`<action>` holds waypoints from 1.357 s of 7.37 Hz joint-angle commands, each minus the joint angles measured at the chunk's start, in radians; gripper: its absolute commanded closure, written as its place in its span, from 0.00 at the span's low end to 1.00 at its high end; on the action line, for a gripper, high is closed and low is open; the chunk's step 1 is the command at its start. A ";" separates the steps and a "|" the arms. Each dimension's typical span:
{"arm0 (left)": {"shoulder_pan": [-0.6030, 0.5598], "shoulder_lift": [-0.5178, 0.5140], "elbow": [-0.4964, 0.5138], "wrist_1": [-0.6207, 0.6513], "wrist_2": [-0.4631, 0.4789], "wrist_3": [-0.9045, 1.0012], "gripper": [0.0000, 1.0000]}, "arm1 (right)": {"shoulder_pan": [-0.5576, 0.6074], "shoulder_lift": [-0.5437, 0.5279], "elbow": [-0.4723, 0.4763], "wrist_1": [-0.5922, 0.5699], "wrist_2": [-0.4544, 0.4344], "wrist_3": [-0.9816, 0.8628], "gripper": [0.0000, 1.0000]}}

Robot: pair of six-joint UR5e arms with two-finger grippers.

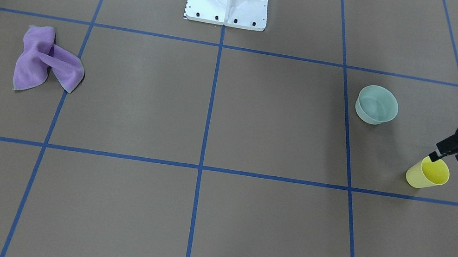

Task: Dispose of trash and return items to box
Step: 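Move the left gripper to the pale green bowl and grasp its rim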

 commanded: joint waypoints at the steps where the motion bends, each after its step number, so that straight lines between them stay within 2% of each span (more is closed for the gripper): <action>1: 0.117 0.116 -0.124 -0.002 0.014 -0.042 0.02 | -0.002 0.000 -0.001 -0.002 -0.001 0.000 0.00; 3: 0.162 0.205 -0.204 -0.005 0.016 -0.042 0.02 | -0.002 -0.001 -0.007 -0.002 -0.001 0.000 0.00; 6: 0.321 0.207 -0.188 -0.008 0.178 -0.098 0.03 | -0.011 -0.006 -0.009 -0.002 0.002 0.002 0.00; 8: 0.360 0.203 -0.171 -0.011 0.194 -0.101 0.04 | -0.021 -0.006 -0.011 -0.002 0.000 0.002 0.00; 9: 0.375 0.203 -0.171 -0.011 0.194 -0.103 0.13 | -0.021 -0.003 -0.011 -0.002 -0.001 0.002 0.00; 10: 0.381 0.198 -0.174 -0.011 0.189 -0.147 0.55 | -0.021 -0.003 -0.011 -0.002 -0.001 0.002 0.00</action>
